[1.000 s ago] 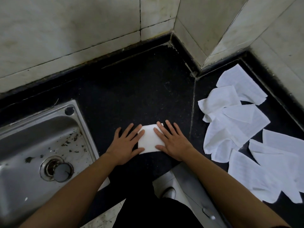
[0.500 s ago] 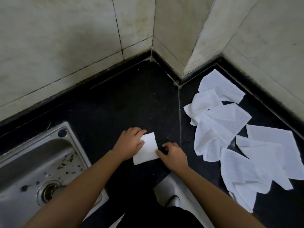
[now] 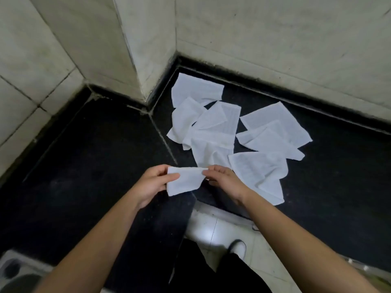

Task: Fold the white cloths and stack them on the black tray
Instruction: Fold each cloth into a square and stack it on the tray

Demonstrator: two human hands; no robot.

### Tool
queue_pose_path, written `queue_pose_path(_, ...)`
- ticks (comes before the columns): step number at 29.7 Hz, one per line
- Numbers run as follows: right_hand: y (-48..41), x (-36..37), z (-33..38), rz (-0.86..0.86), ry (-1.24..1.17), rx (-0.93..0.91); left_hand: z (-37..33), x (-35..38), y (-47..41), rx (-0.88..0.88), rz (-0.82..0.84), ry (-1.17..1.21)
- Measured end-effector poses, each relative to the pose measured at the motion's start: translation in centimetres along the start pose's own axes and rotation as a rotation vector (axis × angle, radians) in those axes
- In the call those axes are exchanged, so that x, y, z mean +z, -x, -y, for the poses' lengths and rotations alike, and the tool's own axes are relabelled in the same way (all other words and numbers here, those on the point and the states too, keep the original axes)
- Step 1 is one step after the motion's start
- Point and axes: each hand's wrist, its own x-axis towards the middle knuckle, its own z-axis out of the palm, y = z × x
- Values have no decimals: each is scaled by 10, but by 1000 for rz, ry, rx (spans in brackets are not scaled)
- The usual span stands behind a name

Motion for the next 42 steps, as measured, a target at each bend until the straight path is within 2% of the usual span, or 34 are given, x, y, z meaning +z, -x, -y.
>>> queue_pose_path(1,5,-6,5,5,-46,-25,-8,9,4,-3,24,154)
queue_pose_path(2,19,-20,8,-24,-111,-55,-24,26,5,15,60,177)
queue_pose_path(4,51,-55,9,-85,-237,-102,-53,66,12,43,111,142)
queue_pose_path(8,112,-119,0,-93,-287,-118,-94,139,25,68,205,109)
queue_pose_path(11,183,-185,-38,-81,-355,-176,-111,226,50,94,309,76)
queue_pose_path(17,307,-283,-129,-240,-429,-197,-108,388,97,134,470,-75)
queue_pose_path(19,366,-325,-175,-343,-454,-228,-100,471,111,138,542,-106)
queue_pose_path(21,372,-331,-176,-354,-456,-232,-105,478,113,166,545,-85)
queue_pose_path(23,451,-384,-238,-479,-557,-267,-96,588,143,147,654,-140)
queue_pose_path(31,523,-457,-285,-579,-655,-304,-109,710,166,244,709,-178)
queue_pose_path(37,545,-530,-317,-684,-684,-333,-120,804,139,263,797,-200)
queue_pose_path(40,559,-591,-323,-754,-701,-334,-142,870,119,290,853,-186)
queue_pose_path(42,575,-658,-318,-832,-713,-309,-169,939,96,285,921,-187)
